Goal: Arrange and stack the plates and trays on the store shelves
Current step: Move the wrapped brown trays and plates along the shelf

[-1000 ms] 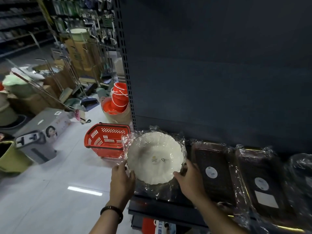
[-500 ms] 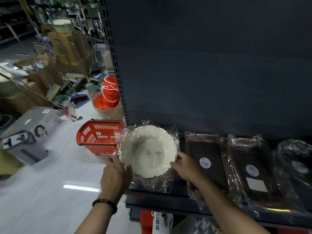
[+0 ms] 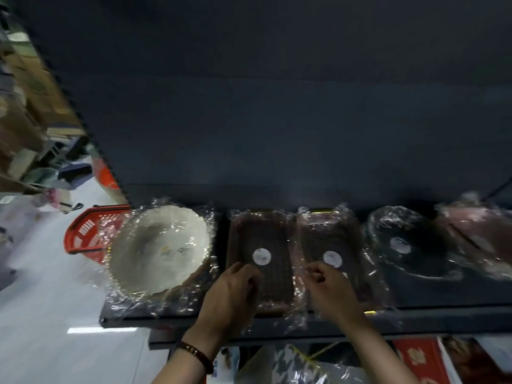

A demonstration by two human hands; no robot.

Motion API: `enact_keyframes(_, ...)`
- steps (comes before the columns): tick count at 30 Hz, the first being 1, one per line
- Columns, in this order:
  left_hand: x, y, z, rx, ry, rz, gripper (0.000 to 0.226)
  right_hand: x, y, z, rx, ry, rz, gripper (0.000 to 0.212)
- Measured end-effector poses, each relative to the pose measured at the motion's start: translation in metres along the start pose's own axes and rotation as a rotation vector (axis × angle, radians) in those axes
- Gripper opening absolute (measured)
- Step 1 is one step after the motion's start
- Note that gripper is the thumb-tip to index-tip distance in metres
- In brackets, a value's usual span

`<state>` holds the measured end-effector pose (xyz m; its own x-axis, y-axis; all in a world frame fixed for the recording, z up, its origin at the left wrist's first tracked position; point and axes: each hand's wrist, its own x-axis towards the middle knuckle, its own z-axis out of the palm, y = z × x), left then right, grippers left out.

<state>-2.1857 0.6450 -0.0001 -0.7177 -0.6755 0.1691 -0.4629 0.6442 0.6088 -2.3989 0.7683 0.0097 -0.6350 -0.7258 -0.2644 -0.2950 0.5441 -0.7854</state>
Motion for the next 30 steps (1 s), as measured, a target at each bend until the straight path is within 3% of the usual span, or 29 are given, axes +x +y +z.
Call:
enact_keyframes(4, 0.018, 0.039, 0.045, -0.045, -0.072, 0.027, 0.005, -0.004, 0.043, -0.056, -0.047, 0.109, 0.056, 0.008)
enact_keyframes(9, 0.034, 0.079, 0.1, -0.043, -0.107, 0.03, 0.027, 0.002, 0.097, -0.101, -0.143, 0.271, 0.106, 0.04)
enact_keyframes(12, 0.034, 0.098, 0.125, -0.049, -0.125, -0.05, 0.033, 0.012, 0.127, -0.116, -0.189, 0.216, 0.208, 0.05)
enact_keyframes(17, 0.032, 0.115, 0.151, 0.009, -0.064, -0.224, 0.007, 0.025, 0.147, -0.127, -0.107, 0.124, 0.222, 0.02)
enact_keyframes(21, 0.031, 0.114, 0.156, 0.007, -0.037, -0.279, 0.014, 0.033, 0.157, -0.125, -0.1, 0.109, 0.252, 0.024)
enact_keyframes(27, 0.027, 0.116, 0.17, -0.121, -0.012, -0.351, 0.016, 0.037, 0.154, -0.118, -0.015, 0.131, 0.273, 0.006)
enact_keyframes(30, 0.026, 0.116, 0.17, -0.177, 0.069, -0.421, 0.016, 0.039, 0.157, -0.118, 0.046, 0.113, 0.294, 0.01)
